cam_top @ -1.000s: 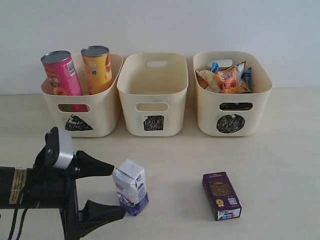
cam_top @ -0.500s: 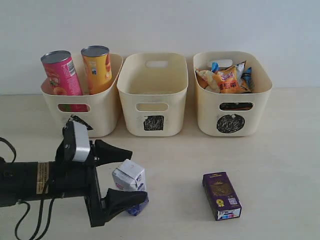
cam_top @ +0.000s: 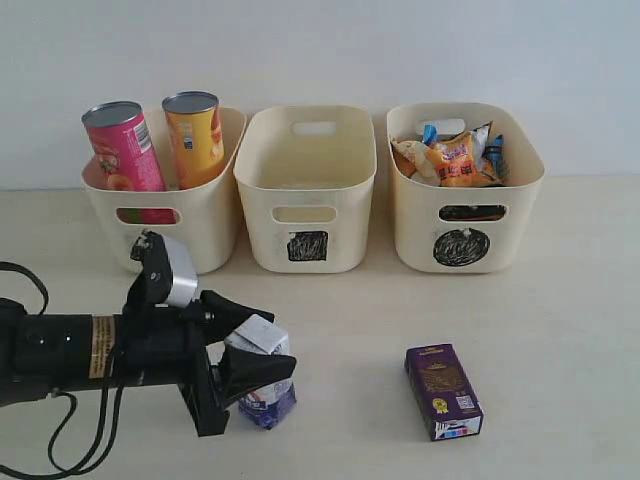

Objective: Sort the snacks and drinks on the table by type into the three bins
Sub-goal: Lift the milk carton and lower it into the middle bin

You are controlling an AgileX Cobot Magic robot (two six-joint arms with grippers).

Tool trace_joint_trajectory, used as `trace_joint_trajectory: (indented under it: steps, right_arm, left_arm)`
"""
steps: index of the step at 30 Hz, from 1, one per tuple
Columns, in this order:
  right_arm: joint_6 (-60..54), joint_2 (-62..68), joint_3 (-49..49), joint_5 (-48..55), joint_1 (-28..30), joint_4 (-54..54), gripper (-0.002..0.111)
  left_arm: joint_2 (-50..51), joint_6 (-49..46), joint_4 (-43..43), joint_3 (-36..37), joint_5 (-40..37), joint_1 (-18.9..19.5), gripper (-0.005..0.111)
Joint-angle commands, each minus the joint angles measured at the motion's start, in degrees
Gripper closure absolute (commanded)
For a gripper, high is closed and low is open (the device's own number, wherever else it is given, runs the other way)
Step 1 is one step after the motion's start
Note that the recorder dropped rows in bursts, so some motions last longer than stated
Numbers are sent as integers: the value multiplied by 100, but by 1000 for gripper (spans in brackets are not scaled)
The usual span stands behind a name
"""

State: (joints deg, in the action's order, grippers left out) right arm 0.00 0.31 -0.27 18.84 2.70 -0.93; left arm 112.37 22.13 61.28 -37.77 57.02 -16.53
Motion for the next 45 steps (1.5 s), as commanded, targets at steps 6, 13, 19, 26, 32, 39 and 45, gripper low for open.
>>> trace_joint_trajectory:
  steps: [6, 13, 19, 26, 32, 39, 45]
  right_arm:
    - [0, -31, 27, -38, 4, 23, 108]
    - [0, -31, 27, -38, 4, 23, 108]
    - [0, -31, 27, -26, 4, -43, 108]
    - [0, -31, 27, -26, 4, -43, 108]
    - [0, -31, 27, -26, 4, -43, 108]
    - [0, -31, 27, -26, 4, -43, 108]
    - [0, -31, 27, -26, 4, -43, 108]
  left_arm:
    - [-1195, 1014, -49, -28, 312, -21, 103]
    - [-1908, 2057, -62, -1015, -379, -21, 103]
    - [-1776, 2069, -107, -2403, -2226, -370, 103]
    - [-929, 2476, -107, -3767, -2453, -416, 103]
    - [104, 2668, -107, -4764, -2485, -416, 103]
    - [741, 2678, -107, -5209, -3168, -416, 103]
    - [952, 2758, -107, -5230, -3122, -416, 82]
